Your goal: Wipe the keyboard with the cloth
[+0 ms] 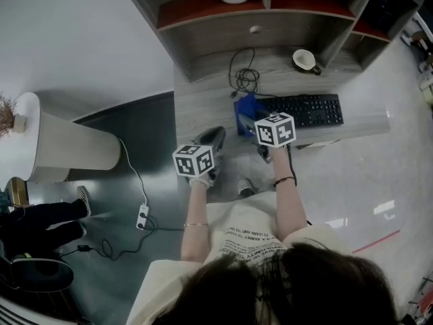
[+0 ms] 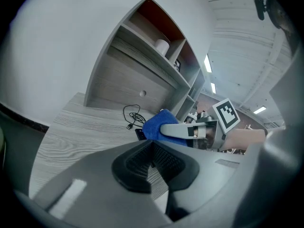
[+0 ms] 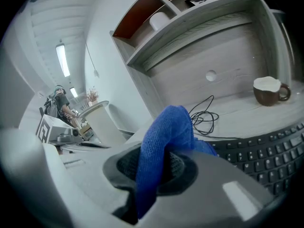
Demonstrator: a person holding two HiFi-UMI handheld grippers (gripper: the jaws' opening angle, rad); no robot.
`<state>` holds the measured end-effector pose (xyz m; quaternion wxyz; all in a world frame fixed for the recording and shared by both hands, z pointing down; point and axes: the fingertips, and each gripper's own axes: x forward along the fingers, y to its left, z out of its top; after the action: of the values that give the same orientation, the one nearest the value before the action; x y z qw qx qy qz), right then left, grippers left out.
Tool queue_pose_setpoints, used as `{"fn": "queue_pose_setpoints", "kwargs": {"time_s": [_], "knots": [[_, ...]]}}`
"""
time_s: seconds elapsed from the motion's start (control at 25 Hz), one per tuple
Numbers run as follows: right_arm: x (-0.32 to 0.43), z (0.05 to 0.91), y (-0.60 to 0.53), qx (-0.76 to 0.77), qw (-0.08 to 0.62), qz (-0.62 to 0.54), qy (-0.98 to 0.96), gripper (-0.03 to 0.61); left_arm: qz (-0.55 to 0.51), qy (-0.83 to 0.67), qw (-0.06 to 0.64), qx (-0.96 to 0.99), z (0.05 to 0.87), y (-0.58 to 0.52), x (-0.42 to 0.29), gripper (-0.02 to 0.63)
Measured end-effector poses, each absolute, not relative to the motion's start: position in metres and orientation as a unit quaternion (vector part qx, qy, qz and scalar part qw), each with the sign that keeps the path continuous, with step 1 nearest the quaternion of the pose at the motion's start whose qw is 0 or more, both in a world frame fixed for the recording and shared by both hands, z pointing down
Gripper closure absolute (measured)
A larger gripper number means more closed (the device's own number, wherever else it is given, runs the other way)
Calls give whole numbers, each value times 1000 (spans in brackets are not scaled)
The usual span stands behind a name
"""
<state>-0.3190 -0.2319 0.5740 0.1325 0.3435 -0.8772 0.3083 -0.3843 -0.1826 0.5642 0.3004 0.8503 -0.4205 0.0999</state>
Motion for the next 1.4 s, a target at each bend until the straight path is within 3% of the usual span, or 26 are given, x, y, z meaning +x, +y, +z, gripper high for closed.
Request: {"fn": "queue_pose_setpoints", "kwargs": {"time_s": [1.4], "knots": [[-345, 532, -202, 210, 93, 282, -931, 520, 68, -498, 264, 823, 526, -151, -380, 612]]}}
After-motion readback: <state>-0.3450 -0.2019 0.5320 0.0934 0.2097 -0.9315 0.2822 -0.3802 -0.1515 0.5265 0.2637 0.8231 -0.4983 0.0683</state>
